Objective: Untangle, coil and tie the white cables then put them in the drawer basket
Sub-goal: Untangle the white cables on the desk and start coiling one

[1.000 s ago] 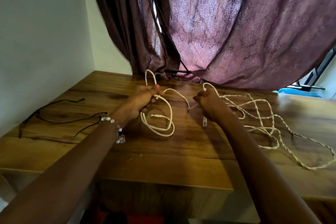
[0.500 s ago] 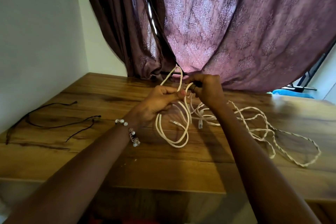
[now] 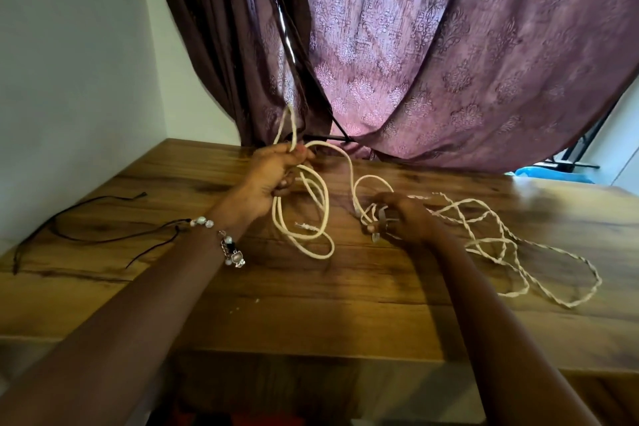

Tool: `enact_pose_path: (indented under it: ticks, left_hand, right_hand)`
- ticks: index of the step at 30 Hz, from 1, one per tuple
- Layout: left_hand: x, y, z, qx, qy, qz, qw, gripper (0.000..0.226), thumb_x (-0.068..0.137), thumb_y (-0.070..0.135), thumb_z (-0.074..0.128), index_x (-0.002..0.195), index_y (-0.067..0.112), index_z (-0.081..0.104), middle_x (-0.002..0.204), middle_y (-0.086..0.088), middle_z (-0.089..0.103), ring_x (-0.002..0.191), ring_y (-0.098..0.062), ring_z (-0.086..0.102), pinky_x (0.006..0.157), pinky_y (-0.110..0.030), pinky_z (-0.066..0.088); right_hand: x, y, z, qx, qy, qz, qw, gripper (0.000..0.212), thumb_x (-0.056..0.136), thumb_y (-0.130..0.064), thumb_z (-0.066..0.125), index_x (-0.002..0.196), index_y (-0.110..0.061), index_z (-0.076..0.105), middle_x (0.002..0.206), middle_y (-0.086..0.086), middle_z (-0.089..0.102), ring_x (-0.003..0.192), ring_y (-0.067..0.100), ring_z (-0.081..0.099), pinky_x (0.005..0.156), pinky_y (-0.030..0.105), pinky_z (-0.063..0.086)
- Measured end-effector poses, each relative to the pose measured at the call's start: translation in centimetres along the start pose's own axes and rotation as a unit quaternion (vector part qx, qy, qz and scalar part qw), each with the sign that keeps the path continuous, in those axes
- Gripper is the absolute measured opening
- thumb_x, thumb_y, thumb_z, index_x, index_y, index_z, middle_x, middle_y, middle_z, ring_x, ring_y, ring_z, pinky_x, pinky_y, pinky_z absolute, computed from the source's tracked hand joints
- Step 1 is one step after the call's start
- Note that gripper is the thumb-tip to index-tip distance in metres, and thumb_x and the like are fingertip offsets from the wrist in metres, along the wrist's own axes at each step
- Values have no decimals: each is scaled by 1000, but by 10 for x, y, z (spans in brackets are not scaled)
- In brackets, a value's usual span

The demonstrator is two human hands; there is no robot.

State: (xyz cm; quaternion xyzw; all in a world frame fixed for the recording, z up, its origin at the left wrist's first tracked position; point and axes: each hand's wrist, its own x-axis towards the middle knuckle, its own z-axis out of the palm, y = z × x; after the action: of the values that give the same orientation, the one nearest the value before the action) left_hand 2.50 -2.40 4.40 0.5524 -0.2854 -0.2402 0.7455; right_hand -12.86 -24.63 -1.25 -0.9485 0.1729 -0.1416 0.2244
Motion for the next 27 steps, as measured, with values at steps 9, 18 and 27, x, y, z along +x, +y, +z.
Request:
enact_pose_path:
  ticks: [9,18,27]
  left_hand:
    - [21,35,-24,-161,60,12,985,23,100,14,37,82,18,51,48,7,55,28,-1,24,30,-13,11]
    - [16,-2,-2,38,-3,-52,998,24,99,19,46,84,11,62,39,8,46,27,0,24,29,-11,12]
    - [22,-25,-26,251,34,-22,967,37,101,35,41,87,12,67,80,-8,62,72,-20,56,70,-30,42]
  right_hand:
    - [-9,17,-4,-95,157,-17,983,19,77,-7,68,92,-17,74,95,4,72,87,24,66,77,31,52]
    - [6,-62,-16,603,156,74,779,19,99,-27,47,105,-15,61,102,13,69,74,24,67,65,41,57]
    - [19,-63,21,143,62,35,987,26,79,11,60,96,-4,71,76,8,69,73,25,63,65,32,52]
